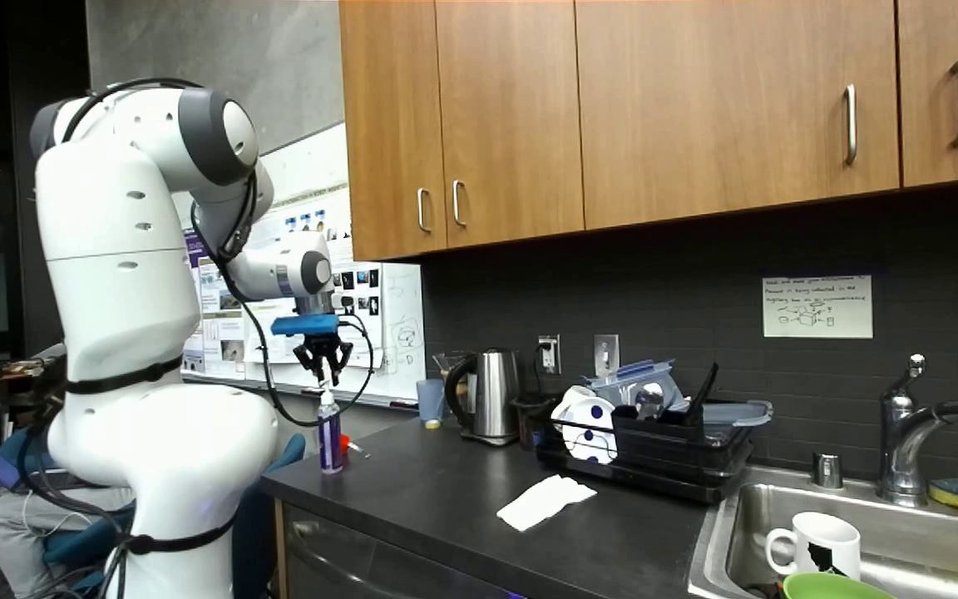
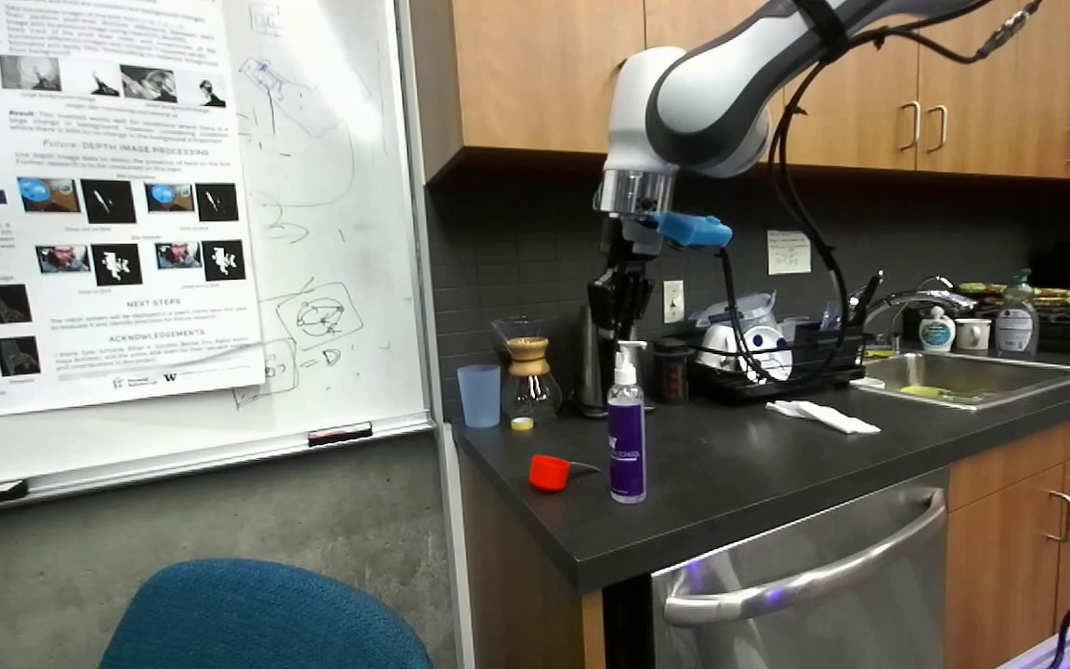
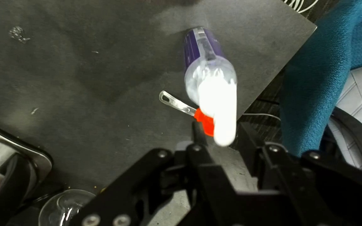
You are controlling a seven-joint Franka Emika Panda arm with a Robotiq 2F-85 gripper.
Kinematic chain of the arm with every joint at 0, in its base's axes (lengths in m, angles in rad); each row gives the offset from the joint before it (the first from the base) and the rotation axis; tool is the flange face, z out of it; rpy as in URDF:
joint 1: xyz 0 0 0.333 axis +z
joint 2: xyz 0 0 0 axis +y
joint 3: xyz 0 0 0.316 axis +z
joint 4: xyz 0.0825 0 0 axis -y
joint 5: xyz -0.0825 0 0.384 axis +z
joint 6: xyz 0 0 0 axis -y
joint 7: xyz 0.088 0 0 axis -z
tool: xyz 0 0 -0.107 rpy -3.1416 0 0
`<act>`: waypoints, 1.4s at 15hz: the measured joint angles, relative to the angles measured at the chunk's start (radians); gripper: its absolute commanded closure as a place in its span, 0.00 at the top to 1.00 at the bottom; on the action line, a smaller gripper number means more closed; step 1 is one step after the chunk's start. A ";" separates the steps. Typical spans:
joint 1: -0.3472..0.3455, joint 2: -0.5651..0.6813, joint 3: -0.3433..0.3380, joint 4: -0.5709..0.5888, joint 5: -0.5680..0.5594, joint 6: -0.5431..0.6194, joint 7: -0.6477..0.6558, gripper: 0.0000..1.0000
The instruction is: Press the bottle downwards and then move it forward to the left
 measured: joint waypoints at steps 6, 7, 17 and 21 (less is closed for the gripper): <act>0.000 -0.009 0.001 0.000 0.000 0.001 0.016 1.00; 0.000 -0.014 0.001 0.000 0.000 0.001 0.020 1.00; -0.060 -0.134 -0.019 -0.002 -0.021 -0.134 0.154 1.00; -0.102 -0.197 -0.029 -0.003 -0.054 -0.224 0.204 1.00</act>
